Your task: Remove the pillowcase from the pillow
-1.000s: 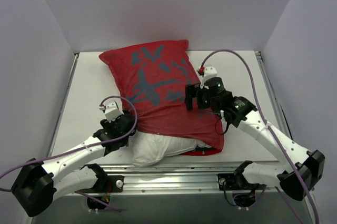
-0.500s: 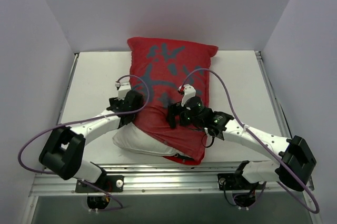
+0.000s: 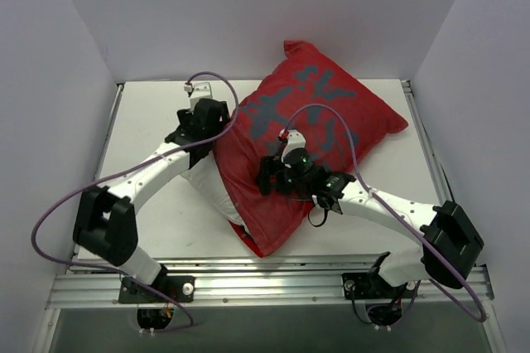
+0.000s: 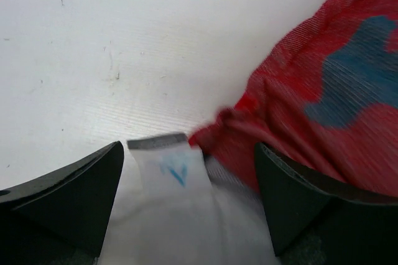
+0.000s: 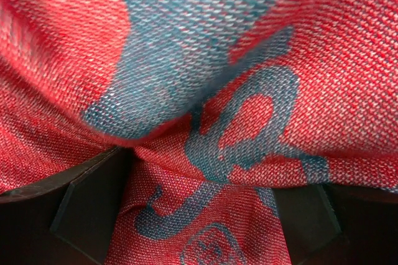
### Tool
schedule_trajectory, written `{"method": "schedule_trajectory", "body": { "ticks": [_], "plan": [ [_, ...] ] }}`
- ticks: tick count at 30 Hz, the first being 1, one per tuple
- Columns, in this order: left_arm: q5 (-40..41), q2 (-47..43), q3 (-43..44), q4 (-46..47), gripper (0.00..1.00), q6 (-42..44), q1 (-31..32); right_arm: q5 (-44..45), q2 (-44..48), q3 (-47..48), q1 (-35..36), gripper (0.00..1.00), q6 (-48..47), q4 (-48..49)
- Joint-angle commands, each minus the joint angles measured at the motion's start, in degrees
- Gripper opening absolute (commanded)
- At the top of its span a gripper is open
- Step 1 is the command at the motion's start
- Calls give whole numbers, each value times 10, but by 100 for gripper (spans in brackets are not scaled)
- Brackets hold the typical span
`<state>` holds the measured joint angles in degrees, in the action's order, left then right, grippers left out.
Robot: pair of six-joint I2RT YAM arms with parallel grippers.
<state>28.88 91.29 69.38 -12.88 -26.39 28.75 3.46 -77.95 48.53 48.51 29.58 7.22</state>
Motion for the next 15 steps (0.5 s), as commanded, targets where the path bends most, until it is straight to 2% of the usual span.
{"method": "schedule_trajectory", "body": {
  "ticks": [1, 5, 10, 13, 15],
  "plan": [
    [-43, -114, 29, -46, 94, -40, 17, -40, -41, 17, -17, 86, -15, 73],
    [-35, -232, -28, -98, 94, -66, 16, -39, -53, 39, -31, 86, -32, 71],
    [-51, -334, -91, -173, 94, -99, 12, -45, -65, 67, -35, 86, -39, 62],
    [-112, -393, -151, -188, 94, -146, 14, -41, -57, 75, -33, 86, -42, 55],
    [-182, -432, -210, -187, 94, -177, 14, -39, -47, 73, -33, 87, -42, 52]
  ]
}}
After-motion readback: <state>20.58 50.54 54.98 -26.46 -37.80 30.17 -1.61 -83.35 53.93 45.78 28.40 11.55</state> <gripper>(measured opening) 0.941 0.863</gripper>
